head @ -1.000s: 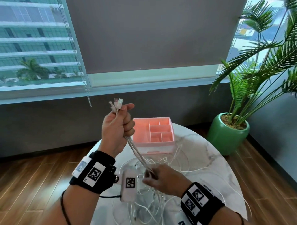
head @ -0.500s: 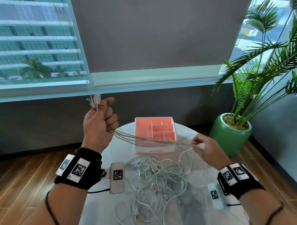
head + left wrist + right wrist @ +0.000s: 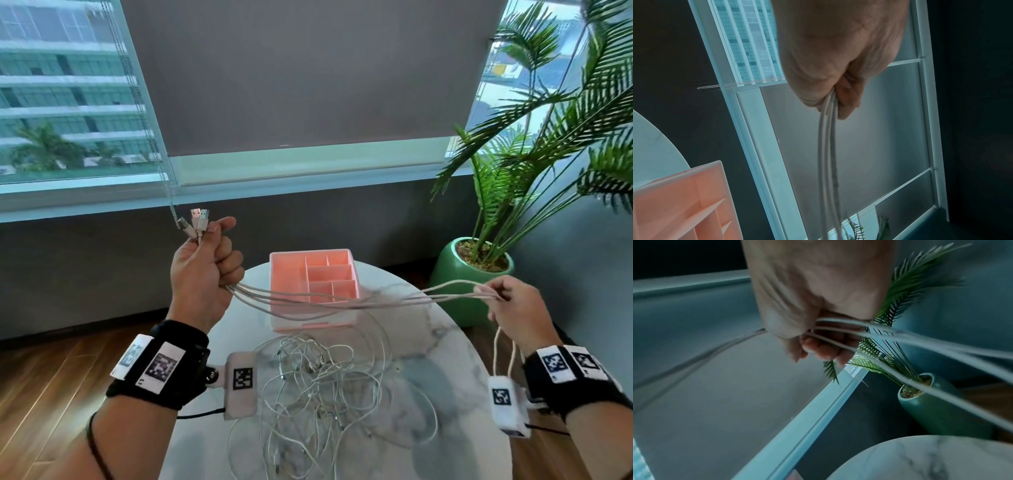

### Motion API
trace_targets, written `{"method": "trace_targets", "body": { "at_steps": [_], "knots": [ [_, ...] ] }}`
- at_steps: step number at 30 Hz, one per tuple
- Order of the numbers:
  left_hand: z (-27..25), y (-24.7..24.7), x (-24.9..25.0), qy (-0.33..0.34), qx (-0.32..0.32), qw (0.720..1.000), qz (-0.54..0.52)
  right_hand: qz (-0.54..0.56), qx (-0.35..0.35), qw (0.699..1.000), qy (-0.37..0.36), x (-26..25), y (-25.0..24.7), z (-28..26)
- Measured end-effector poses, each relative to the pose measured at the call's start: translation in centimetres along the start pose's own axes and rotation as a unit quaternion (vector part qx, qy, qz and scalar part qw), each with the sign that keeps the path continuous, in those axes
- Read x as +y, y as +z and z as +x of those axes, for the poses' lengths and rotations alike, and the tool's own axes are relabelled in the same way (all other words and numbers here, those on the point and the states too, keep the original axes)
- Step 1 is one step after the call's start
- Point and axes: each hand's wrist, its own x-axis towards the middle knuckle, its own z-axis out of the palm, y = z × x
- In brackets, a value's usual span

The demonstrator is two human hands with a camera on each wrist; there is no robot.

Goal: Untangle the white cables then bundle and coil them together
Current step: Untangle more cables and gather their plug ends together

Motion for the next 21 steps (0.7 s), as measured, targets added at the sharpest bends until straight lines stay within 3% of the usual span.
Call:
{"method": "trace_targets", "body": {
  "at_steps": [5, 8, 10, 14, 16, 19, 21],
  "knots": [
    [0.1, 0.2, -1.0, -0.012, -0.002, 1.000, 0.003, -0.074, -0.099, 0.992, 0.018, 3.1, 0.2, -1.2],
    [0.0, 0.7, -1.3, -0.015, -0.008, 1.000, 0.005, -0.129, -0.188, 0.972, 0.053, 4.8, 0.6, -2.4],
    [0.0, 1.1, -1.4, -0.016, -0.014, 1.000, 0.006, -0.156, -0.269, 0.946, 0.088, 5.7, 1.0, -3.3],
    [-0.2, 1.6, -1.7, -0.022, -0.029, 0.999, 0.008, -0.217, -0.453, 0.858, 0.106, 5.9, 3.3, -5.6],
    [-0.3, 2.0, -1.8, -0.026, -0.036, 0.999, 0.008, -0.207, -0.470, 0.855, 0.069, 3.9, 5.1, -6.7],
    [-0.5, 2.8, -2.2, -0.032, -0.041, 0.999, 0.008, -0.110, -0.444, 0.888, -0.046, -1.6, 8.0, -7.8],
    [-0.7, 3.3, -2.4, -0.035, -0.044, 0.998, 0.006, -0.086, -0.451, 0.880, -0.122, -5.1, 10.0, -8.4]
  ]
}}
